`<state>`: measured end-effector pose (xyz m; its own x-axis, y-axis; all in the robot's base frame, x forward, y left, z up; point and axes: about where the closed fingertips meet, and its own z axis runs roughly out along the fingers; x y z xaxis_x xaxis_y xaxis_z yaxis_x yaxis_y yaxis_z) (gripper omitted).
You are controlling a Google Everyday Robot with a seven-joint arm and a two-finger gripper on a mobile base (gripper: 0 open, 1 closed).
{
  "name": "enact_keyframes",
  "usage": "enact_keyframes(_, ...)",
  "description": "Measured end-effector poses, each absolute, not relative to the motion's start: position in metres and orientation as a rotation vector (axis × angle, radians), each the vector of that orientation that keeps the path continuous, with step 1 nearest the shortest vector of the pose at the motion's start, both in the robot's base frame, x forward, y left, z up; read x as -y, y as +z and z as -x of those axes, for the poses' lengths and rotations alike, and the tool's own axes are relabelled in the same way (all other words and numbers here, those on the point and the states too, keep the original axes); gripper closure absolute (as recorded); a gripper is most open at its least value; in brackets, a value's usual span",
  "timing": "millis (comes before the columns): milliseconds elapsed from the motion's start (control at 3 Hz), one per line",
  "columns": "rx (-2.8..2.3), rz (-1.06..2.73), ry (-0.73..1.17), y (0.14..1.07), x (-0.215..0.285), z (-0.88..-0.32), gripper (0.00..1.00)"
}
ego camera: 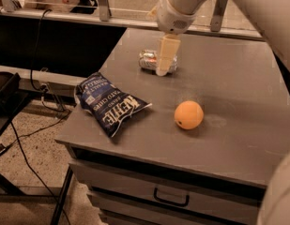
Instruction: Place 7up can upright
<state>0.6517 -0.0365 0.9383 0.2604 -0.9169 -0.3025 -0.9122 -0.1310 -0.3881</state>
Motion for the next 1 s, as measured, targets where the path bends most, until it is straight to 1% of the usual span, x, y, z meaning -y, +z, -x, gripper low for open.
enact_keyframes(1000,-1.984,1.989,-0.05,0.886,0.008,-0.715,0.0)
